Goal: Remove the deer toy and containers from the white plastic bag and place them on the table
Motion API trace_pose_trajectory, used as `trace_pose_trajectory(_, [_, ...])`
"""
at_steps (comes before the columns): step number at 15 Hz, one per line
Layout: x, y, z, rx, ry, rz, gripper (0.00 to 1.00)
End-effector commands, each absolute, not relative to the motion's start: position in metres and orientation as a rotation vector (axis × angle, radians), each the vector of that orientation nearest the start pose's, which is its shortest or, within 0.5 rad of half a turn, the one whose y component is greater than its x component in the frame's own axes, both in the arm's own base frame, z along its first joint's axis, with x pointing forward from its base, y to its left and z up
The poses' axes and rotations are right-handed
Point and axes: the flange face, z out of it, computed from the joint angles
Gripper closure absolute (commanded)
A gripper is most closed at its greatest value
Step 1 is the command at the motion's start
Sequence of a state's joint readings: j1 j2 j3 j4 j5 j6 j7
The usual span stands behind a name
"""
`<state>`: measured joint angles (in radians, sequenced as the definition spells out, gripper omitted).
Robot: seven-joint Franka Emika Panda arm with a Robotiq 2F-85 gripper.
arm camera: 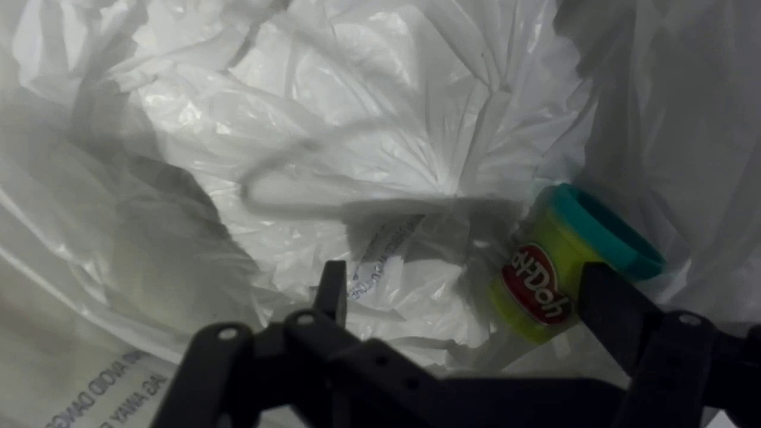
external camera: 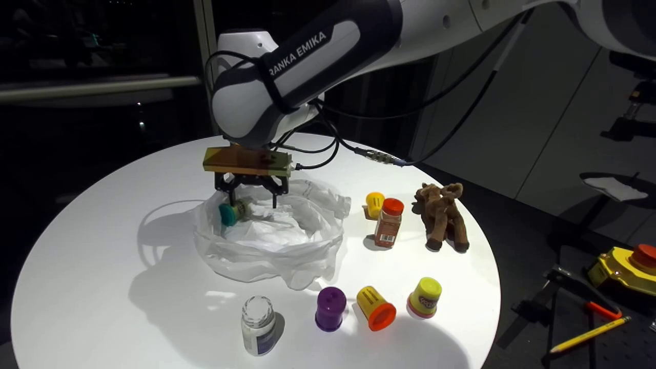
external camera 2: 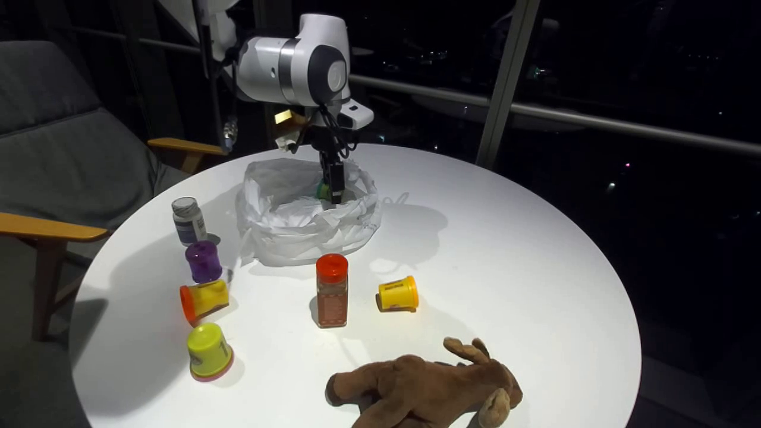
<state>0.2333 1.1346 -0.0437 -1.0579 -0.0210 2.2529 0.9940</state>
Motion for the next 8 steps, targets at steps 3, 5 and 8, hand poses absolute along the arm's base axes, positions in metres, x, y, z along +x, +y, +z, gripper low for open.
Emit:
trace_pose_trajectory(3, [0.7735, 0.1588, 0.1346, -2.909, 1.192, -0.142, 0.00])
trace_pose_trajectory(5, [0.7746, 0.1595, 0.1318, -2.913, 1.195, -0.132, 0.00])
trace_pose_trajectory(8, [0.7792, 0.1617, 0.1339, -2.903, 1.203, -0.161, 0.00])
